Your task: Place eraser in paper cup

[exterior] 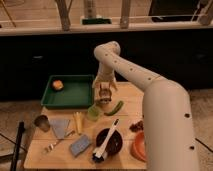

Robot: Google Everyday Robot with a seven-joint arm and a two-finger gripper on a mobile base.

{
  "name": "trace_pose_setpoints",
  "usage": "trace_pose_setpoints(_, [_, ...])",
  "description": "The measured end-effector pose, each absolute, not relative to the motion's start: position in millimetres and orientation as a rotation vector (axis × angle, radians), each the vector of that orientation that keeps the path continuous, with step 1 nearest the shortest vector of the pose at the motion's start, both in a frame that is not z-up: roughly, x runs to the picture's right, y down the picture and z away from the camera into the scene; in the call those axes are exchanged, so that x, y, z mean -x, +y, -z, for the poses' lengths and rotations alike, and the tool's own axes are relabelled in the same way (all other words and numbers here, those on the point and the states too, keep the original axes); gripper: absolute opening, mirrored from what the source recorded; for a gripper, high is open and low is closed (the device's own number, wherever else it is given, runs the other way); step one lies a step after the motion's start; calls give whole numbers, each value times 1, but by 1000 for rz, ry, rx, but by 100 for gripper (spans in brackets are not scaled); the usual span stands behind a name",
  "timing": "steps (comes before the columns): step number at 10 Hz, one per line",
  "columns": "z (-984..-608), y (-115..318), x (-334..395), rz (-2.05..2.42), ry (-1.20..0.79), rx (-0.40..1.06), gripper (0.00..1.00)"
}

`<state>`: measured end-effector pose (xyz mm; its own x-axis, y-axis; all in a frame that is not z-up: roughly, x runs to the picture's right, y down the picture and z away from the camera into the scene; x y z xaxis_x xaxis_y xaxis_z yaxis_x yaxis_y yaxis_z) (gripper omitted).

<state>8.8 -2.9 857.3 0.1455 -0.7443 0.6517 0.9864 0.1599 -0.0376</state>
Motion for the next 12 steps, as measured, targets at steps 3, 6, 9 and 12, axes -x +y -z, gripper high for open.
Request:
trace_pose_setpoints(3, [-855, -11, -5, 1347, -573, 489, 80])
trace_pose_setpoints(6, [-855, -11, -5, 1347, -573, 488, 80])
trace_pose_setpoints(9, [-855, -11, -4, 1347, -573, 487, 80])
trace_pose_setpoints(12, [-854, -11, -5, 1347, -573, 487, 80])
